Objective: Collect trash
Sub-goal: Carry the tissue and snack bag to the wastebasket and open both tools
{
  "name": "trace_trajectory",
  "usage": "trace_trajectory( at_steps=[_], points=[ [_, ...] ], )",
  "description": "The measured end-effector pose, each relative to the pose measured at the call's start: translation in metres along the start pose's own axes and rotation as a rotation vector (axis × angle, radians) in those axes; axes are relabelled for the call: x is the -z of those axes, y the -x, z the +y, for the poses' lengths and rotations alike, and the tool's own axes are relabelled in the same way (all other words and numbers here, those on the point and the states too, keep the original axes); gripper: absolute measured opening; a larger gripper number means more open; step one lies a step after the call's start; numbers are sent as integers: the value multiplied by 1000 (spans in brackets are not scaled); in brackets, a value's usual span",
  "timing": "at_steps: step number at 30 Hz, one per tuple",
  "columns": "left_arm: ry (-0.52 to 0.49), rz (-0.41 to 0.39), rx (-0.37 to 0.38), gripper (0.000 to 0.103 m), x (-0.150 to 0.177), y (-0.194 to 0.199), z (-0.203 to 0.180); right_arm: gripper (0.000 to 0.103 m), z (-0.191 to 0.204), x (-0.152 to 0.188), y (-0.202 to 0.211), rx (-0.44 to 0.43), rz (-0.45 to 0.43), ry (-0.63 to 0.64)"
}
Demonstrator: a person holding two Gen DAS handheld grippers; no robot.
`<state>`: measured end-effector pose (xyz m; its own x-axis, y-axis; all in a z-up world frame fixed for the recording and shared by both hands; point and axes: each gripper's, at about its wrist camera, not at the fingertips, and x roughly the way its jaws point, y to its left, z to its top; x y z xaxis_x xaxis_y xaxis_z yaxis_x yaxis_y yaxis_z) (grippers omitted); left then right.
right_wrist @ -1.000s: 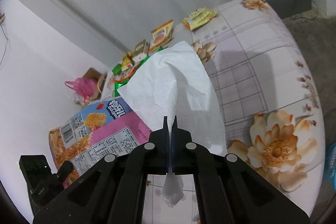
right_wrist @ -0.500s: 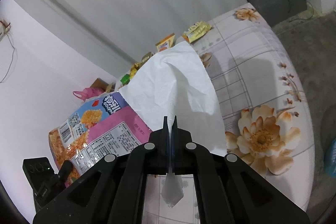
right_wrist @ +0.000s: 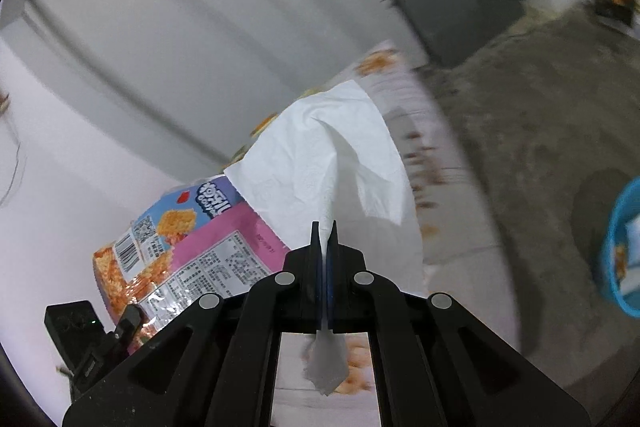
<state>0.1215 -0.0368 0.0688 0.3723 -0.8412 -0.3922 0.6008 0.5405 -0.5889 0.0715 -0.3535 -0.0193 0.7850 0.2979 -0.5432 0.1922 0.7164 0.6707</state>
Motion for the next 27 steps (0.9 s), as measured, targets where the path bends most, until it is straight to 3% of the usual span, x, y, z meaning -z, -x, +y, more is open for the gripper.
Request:
trace_trajectory(
  at_steps=[6, 15, 27],
  points=[
    [-103, 96, 35, 6, 8, -59, -47, 0, -78, 6, 54, 83, -93, -154],
    [-225, 285, 180, 6, 42, -173, -130, 0, -181, 36, 120, 208, -210, -384],
    [-500, 487, 137, 7, 126, -307, -218, 1, -301, 73, 122, 206, -249, -703]
  ],
)
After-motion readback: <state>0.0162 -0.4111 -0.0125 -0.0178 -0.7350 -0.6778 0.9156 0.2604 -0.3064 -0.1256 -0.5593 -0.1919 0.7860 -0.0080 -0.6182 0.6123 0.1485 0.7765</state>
